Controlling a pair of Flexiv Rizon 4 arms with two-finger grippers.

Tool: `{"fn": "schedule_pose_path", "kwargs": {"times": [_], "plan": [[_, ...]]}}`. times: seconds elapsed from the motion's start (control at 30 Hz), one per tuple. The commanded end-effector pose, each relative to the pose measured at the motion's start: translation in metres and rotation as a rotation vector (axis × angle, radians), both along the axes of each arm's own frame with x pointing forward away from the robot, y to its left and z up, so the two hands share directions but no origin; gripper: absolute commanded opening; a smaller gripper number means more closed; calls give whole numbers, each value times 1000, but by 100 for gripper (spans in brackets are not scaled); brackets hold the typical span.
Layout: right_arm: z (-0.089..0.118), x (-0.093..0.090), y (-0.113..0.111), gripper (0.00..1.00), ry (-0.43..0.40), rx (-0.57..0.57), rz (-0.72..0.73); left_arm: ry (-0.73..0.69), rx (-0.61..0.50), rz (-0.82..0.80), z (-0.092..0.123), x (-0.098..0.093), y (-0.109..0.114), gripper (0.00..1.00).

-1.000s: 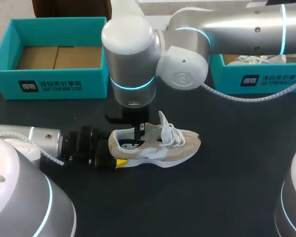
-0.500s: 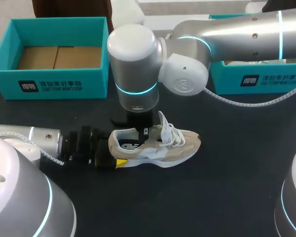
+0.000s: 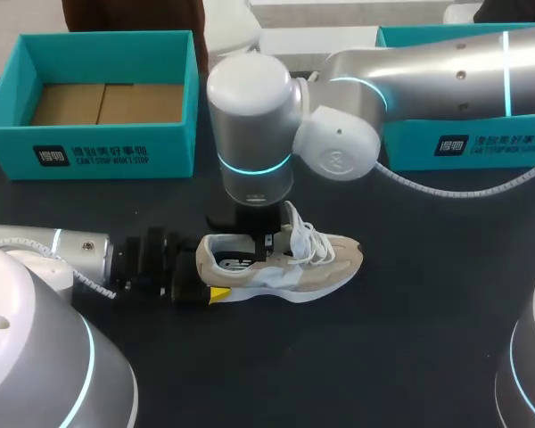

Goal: Take the shoe out of the shoebox, open the shoe tongue, remove and reinsert the insole, then place the shoe into the shoebox

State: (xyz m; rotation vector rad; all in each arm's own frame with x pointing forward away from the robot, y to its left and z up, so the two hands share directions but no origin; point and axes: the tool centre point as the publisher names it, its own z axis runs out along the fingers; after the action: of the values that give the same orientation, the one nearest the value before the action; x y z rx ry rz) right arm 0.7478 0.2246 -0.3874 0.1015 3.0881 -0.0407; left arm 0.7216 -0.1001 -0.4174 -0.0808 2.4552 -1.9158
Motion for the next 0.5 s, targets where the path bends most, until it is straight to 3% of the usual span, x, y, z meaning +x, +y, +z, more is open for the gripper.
{"fn": "schedule_pose_path", "kwargs": {"times": [0.03, 0.17, 0.5], "plan": [[-1, 0, 1, 18, -15, -1, -2, -2, 0, 3, 0, -1, 0, 0], [-3, 4, 5, 29, -21, 1, 7, -2, 0, 3, 0, -1, 0, 0], [-20, 7, 12, 36, 14, 34, 37, -2, 0, 3, 0, -1, 0, 0]]}}
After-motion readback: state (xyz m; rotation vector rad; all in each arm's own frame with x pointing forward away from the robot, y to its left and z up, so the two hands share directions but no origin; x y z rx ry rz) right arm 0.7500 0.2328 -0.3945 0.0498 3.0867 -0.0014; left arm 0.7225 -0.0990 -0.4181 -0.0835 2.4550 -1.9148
